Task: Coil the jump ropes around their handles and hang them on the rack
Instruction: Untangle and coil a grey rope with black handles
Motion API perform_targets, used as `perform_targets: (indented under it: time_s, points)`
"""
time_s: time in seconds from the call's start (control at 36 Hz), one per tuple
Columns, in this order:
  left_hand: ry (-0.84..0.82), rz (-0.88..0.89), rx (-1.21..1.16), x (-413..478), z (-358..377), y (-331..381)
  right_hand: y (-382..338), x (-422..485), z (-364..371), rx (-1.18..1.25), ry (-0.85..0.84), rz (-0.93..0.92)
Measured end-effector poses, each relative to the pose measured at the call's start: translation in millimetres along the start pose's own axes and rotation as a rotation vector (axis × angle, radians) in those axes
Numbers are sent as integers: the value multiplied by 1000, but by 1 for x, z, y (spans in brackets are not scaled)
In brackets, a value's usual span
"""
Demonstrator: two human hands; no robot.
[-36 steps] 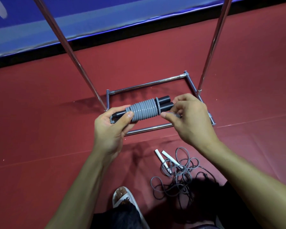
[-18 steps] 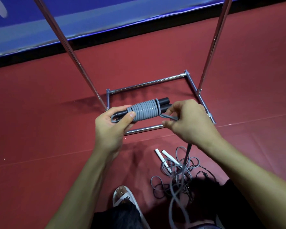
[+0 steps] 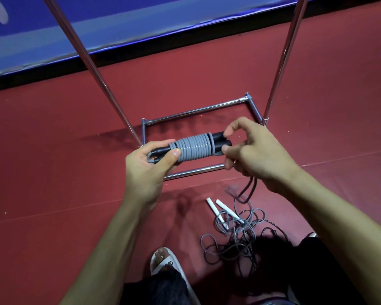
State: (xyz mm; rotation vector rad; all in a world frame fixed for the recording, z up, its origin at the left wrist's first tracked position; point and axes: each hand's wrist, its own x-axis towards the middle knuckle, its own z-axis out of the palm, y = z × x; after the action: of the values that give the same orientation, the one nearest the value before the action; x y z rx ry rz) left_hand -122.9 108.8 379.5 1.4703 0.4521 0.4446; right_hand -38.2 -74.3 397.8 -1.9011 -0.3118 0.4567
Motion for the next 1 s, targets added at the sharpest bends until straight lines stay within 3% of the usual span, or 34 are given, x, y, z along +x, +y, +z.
perform_targets:
  time_s: [0.19,0.28,0.42,0.67,0.86,1.0]
  points:
    - [-31,60,78,-1,0,-1,-3,-5,-7,-615,-30,-236]
    - [-37,71,119,-2,-1,-2,0,-5,-5,-710,-31,-317]
    - [-35,59,130,-3,0,-1,12,1,-4,-729,-1,-480]
    - [-112,-17,177,-2,-5,0,20,16,-23,-630,-211,-565]
    - [-192,-74,127,-2,-16,6,15,17,-30,-364,-332,-415]
    - [-267,-86,128,-3,-20,6,18,20,-25,-341,-350,-435]
